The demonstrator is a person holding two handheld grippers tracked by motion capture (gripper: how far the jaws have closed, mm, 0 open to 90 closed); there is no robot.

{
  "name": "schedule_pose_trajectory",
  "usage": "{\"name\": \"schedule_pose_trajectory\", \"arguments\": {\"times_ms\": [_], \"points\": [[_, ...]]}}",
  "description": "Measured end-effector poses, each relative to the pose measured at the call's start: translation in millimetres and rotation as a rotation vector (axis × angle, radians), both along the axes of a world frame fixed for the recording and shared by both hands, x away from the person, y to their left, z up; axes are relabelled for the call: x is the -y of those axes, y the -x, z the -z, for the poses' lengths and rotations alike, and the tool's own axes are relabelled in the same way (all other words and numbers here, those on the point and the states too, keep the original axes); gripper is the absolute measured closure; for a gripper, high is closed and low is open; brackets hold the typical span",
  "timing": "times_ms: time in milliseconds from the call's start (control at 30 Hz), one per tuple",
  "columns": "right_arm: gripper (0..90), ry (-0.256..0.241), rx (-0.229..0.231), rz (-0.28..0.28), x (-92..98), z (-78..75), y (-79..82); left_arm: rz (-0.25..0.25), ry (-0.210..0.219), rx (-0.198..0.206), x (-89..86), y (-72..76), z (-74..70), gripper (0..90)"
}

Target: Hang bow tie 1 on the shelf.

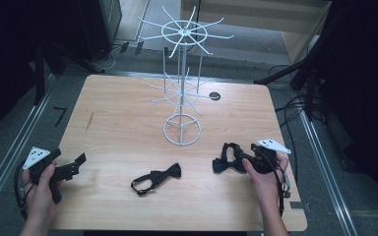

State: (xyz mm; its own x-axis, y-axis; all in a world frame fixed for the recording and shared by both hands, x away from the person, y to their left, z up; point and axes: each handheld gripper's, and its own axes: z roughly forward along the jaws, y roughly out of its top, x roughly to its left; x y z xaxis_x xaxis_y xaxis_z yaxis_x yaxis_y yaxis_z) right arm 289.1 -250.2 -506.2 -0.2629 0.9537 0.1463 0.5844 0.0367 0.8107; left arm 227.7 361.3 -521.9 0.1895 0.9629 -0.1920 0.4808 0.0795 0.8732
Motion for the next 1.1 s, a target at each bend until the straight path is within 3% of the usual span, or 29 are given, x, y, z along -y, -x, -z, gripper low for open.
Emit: {"name": "schedule_pose_trajectory", "arguments": {"times_ms": [633,1100], "points": [[38.7,0.038,-0.058,0.019,-10.8,16.6,-12.3,-0.001,0.003,-0.002,-0.2,-0.6,0.0,0.0],[55.0,0.027,-0.085,0.029,-13.6,29.8,-10.3,-0.001,0.008,0.001,-0.9,-0.3,0.1,0.0]]}}
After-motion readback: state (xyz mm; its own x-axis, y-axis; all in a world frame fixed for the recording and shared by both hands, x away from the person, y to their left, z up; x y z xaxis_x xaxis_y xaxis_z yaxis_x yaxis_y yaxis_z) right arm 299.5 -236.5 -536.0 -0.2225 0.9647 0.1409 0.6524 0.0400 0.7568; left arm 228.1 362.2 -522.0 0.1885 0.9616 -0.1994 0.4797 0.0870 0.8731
